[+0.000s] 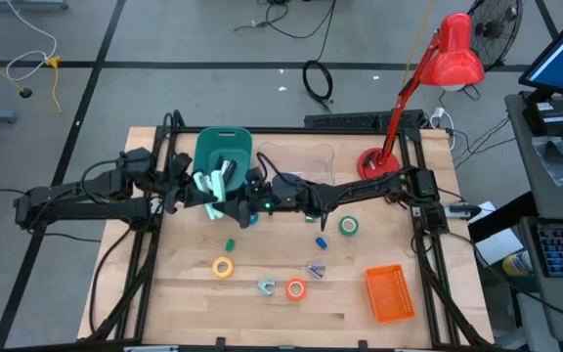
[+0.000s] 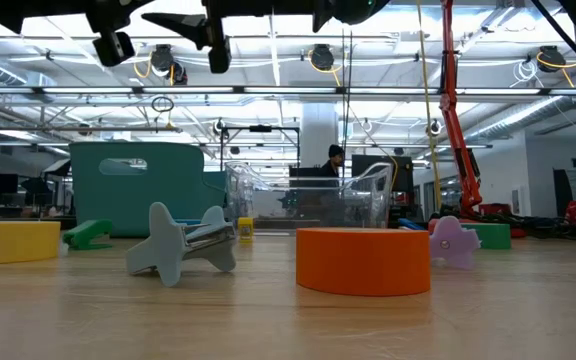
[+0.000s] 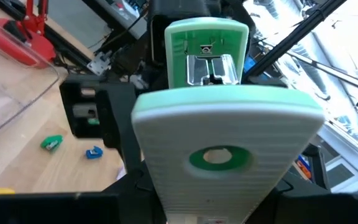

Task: Pick and place Stapler, Stapler remover, tape
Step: Put the light green stapler into the green bin

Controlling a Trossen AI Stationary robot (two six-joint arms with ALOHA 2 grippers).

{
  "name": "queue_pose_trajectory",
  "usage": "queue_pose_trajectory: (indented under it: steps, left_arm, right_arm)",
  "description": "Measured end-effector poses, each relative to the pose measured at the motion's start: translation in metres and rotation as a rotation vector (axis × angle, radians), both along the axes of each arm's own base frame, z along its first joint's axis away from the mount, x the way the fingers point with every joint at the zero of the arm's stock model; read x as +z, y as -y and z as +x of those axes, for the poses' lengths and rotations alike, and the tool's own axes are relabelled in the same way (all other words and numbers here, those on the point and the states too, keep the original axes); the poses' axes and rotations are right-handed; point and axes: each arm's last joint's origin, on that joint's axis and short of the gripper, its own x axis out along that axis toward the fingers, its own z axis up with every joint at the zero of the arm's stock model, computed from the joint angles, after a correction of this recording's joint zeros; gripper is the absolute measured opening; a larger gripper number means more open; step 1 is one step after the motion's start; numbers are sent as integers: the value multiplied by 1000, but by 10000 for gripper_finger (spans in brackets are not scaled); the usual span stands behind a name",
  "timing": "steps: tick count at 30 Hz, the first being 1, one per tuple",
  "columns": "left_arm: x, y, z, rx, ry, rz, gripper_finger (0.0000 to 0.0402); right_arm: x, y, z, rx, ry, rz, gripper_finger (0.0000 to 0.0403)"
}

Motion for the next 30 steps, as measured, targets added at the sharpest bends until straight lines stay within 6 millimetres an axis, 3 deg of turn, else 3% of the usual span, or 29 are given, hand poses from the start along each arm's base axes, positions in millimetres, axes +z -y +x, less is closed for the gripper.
queue_pose_trajectory:
  steps: [18,23,30]
  left_arm:
    - [-4,1,-22,36,-70,-1,140]
    - [-3,3,-24,26,-64,-13,140]
    - [-5,5,-24,2,-79,-9,140]
  right_arm:
    - [15,1,-7,9,34,-59,245]
    - [16,7,-6,-30,35,-58,219]
    - [16,14,-6,-62,35,-56,148]
